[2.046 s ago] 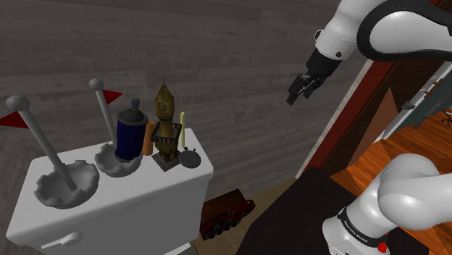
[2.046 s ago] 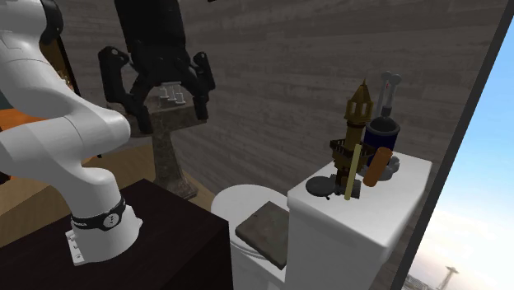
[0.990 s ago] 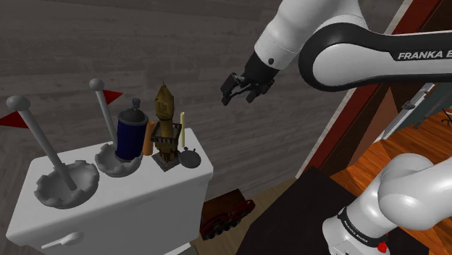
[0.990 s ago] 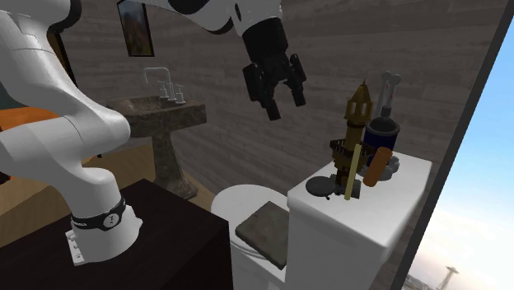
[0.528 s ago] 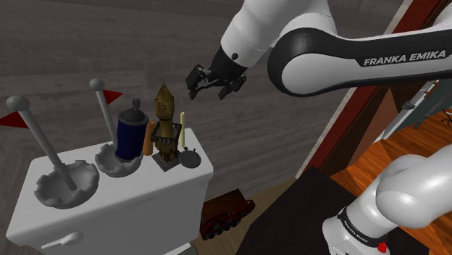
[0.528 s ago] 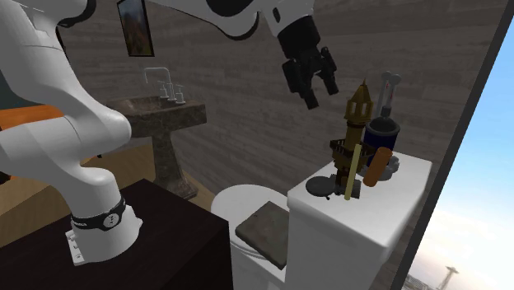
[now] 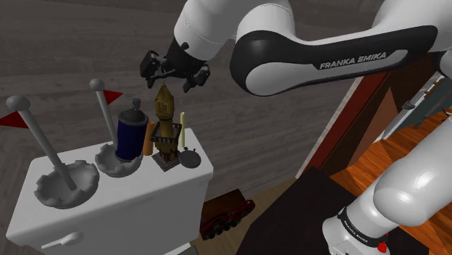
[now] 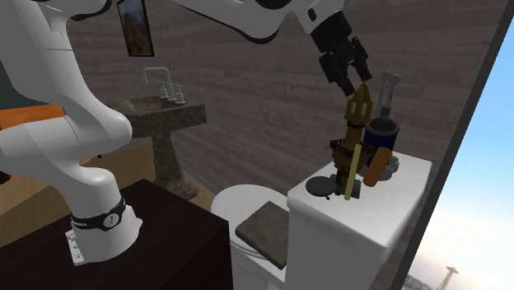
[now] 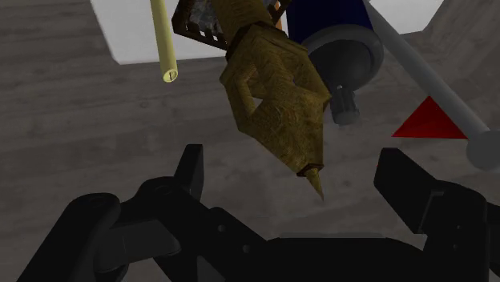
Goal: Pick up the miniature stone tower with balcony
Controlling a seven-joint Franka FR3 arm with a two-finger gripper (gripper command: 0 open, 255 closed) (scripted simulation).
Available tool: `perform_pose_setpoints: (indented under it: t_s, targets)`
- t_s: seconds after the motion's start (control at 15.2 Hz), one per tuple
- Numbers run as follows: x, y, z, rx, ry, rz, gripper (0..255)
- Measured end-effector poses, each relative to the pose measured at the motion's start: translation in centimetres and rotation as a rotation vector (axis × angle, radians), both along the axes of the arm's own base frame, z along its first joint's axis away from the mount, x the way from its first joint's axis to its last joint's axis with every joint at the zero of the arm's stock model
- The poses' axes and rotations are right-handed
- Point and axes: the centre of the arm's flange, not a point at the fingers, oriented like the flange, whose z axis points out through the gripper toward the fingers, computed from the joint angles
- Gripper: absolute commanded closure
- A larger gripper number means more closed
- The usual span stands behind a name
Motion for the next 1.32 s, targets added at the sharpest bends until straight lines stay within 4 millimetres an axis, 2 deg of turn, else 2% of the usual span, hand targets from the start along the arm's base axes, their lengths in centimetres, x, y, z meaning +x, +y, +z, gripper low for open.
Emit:
perform_pose_setpoints:
  t_s: [0.53, 0.59, 1.32]
  targets:
    - [0.2, 0.7, -3.5, 0.007, -0.014, -0.007, 0]
    - [0.3, 0.7, -3.7, 0.007, -0.014, -0.007, 255]
    - [0.2, 0.7, -3.6, 0.008, -0.015, -0.007, 255]
